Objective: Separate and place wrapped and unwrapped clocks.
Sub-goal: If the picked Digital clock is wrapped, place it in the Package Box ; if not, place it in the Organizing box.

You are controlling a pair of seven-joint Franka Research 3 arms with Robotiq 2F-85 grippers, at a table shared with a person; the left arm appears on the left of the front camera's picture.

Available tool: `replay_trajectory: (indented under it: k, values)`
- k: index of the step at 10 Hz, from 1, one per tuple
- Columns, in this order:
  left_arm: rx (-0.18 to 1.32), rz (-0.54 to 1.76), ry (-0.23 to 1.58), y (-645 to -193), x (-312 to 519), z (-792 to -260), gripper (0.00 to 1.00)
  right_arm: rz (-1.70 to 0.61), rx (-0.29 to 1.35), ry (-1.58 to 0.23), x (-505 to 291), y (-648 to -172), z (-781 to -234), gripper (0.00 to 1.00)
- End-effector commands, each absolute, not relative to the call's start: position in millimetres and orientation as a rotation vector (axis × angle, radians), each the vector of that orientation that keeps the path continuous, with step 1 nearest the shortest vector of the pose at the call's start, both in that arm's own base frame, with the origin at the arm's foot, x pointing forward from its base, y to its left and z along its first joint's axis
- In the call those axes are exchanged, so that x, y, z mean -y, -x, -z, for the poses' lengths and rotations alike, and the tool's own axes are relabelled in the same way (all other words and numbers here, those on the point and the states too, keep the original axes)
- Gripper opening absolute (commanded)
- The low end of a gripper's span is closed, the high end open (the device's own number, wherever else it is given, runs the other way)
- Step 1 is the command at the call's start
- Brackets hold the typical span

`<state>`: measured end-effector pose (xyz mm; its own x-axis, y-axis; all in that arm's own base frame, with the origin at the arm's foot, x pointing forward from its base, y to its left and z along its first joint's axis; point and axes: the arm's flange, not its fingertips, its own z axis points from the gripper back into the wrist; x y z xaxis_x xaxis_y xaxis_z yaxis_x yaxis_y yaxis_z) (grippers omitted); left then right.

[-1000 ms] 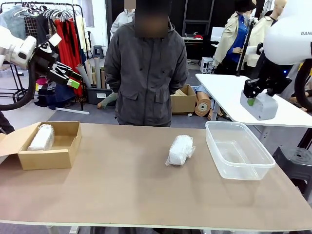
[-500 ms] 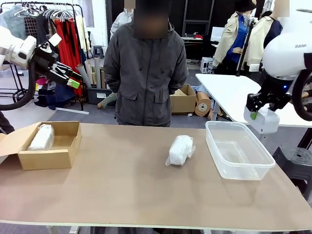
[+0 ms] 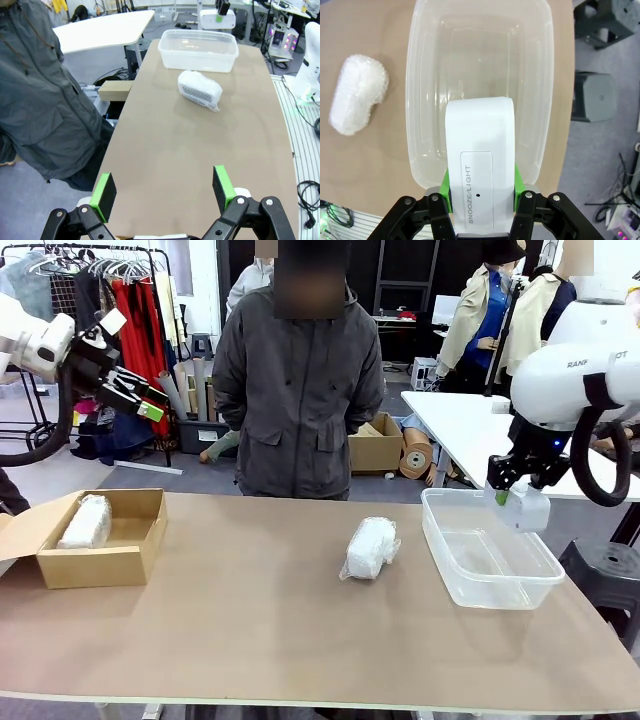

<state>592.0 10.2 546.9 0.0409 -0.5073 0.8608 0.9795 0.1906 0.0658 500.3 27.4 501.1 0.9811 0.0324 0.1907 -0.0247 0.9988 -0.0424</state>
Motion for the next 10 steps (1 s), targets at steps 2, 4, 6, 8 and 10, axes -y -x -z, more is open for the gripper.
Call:
replay_trajectory:
  k: [2, 4, 6, 8, 10]
  values:
    - [0.922, 1.271, 0.671, -592, -9, -548, 1.00, -0.043, 0.274, -0.012, -25, -511, -501, 0.00]
    - [0.922, 1.271, 0.671, -592, -9, -548, 1.00, -0.019, 0.331, -0.008, -23, -520, -498, 0.00]
    - [0.922, 1.271, 0.671, -592, -9, -548, 1.00, 0.021, 0.377, 0.016, -21, -523, -494, 0.00]
    - [0.922, 1.271, 0.671, -592, -9, -548, 1.00, -0.015, 0.305, 0.017, -25, -519, -499, 0.00]
    - [0.922, 1.271, 0.671, -592, -9, -548, 1.00, -0.015, 0.305, 0.017, -25, -519, -499, 0.00]
